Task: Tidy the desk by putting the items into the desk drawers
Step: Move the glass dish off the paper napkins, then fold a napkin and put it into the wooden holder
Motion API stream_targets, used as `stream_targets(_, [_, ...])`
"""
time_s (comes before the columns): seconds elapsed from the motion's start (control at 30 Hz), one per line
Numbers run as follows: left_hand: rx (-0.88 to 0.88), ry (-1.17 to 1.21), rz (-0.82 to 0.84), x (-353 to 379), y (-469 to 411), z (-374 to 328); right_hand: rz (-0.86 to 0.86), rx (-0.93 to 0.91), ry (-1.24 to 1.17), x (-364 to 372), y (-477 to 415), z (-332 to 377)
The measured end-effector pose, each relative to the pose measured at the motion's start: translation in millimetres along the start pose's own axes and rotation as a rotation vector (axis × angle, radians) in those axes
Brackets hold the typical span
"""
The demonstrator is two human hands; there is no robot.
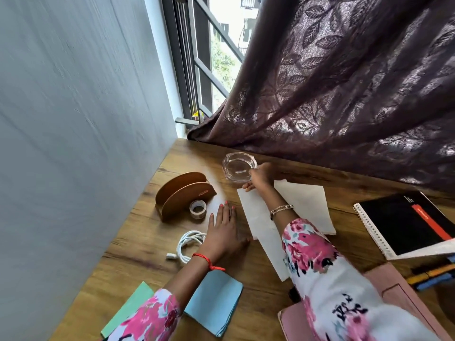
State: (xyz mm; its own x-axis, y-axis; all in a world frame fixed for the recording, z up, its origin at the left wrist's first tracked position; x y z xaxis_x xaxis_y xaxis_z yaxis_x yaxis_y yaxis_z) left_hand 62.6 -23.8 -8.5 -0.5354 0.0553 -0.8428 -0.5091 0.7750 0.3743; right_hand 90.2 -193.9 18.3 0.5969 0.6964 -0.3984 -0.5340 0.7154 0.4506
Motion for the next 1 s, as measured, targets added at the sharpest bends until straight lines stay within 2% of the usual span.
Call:
stream_targets(0.13, [0.004,-0.013,-0.001,1,0,-1,-0.012,0.041,-0.006,11,-11,7])
stream_targets(0.23, [0.011,-0.014,-0.003,2,0,1,0.047,0.071,-0.029,15,-9,7])
stream_targets(0.37, [0.009,-0.024,-0.003,4,-2,2,0.091,0.061,-0.202,12,3,7])
stream_targets(0.47, [-0.01,-0.008,0.027,2,-4,1,0.116,0.03,-0.246,-3,16,9])
stream_targets(0.57, [-0.035,0.098,0.026,-6,-8,-5,0.005,-0.02,-0.239,-34,20,0])
stream_targets(0.7, [0.053,0.305,-0.233,-19,-10,-21,-0.29,0.005,-0.091,-87,22,-37])
stream_targets(0.8, [0.12,0.434,-0.298,-23,-17,-39,-0.463,0.028,0.05,-120,29,-74])
stream_targets(1.0, [0.122,0.434,-0.324,-18,-37,-71,-0.539,0.132,0.135,-152,49,-119])
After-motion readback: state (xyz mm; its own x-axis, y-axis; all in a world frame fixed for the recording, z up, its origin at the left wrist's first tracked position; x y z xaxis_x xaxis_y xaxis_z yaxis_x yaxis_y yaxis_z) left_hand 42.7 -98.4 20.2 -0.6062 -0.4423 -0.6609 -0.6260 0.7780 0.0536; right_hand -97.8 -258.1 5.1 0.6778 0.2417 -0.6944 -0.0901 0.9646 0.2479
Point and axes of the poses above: each hand's wrist, its own y-axis away from the middle knuckle, its own x-axis out of the palm, z = x × y, the point moved 1 cm from there along -y, towards the middle knuckle, and after that the axes turned 6 degrees about y, right-handed, at the moved point
